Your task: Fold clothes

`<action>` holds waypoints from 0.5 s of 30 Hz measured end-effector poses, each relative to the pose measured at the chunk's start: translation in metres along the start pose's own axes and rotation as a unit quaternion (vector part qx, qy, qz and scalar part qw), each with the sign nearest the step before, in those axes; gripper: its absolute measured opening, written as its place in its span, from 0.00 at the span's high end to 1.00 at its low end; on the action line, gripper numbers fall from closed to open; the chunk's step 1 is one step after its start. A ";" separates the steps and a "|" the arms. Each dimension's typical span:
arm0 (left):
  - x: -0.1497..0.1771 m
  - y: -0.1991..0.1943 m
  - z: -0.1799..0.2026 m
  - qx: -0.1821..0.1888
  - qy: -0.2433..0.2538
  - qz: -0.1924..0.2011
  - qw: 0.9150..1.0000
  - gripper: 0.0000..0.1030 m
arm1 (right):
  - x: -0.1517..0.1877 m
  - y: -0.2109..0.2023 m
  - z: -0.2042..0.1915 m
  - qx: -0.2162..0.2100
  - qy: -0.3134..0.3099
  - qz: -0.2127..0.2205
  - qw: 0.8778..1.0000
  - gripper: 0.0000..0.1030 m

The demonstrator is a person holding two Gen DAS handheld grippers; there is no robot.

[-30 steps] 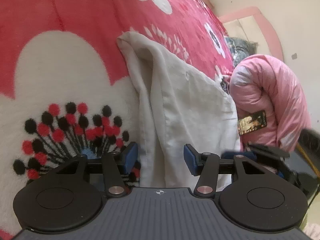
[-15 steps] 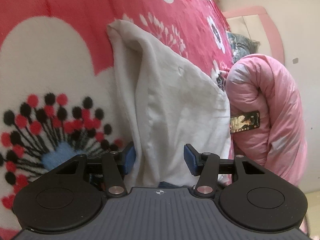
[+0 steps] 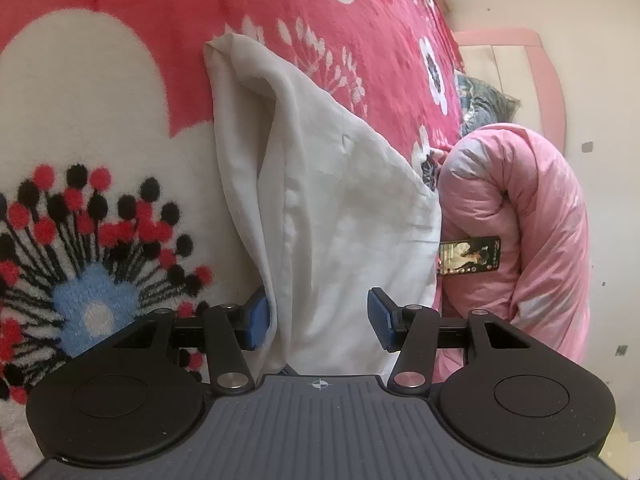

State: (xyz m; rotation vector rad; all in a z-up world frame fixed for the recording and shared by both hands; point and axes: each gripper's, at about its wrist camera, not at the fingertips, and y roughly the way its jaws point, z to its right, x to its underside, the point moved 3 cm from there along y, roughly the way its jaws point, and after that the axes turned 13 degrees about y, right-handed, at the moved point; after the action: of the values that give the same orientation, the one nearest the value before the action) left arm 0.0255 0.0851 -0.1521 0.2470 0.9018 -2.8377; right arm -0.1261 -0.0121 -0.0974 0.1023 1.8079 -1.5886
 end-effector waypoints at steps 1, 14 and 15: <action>-0.001 0.000 0.000 -0.001 0.000 0.001 1.000 0.50 | 0.001 -0.001 0.002 0.001 -0.001 0.000 1.000 0.09; -0.018 -0.001 -0.017 -0.051 -0.009 0.035 0.998 0.50 | 0.003 -0.019 0.021 0.006 0.034 0.004 0.999 0.41; -0.020 0.000 -0.018 -0.052 -0.011 0.039 0.998 0.51 | 0.003 -0.020 0.022 0.005 0.039 0.004 0.999 0.43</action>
State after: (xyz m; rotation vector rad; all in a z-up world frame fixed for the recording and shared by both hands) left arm 0.0466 0.0973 -0.1622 0.2330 1.0081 -2.7085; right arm -0.1287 -0.0377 -0.0818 0.1788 1.8565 -1.6084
